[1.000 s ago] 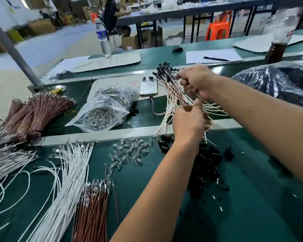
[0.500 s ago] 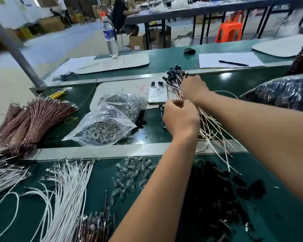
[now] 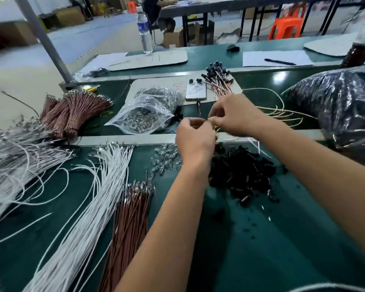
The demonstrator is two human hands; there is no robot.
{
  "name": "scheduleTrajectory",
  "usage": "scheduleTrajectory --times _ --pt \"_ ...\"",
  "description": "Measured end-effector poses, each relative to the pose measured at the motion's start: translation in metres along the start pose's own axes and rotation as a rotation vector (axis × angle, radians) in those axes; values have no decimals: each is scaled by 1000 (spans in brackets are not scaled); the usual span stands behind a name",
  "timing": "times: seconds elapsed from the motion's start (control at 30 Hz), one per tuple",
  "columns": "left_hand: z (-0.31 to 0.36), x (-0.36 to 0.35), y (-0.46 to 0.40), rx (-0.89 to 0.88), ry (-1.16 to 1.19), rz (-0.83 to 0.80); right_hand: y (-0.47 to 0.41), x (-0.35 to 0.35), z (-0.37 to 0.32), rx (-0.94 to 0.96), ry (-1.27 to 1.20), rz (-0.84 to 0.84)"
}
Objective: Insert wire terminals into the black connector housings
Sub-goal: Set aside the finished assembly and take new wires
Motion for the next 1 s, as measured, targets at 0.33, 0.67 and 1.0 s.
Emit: scheduleTrajectory --times 0.33,0.67,1.0 --pt "-9 133 66 -242 -797 267 90 -68 -117 106 -31 -253" --pt "-14 111 83 -313 -734 92 129 -70 -82 5 321 -659" --pt "-50 85 76 105 95 -235 115 -43 -82 -47 -469 -173"
Point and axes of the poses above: each hand's wrist, its own y-axis away from the middle knuckle, its own x-axis out of the back of the hand, z = x × y, the point moved 10 cm from there along -y, towards the middle knuckle, and after that the axes turned 5 degrees about -y, right-handed, at the moved point
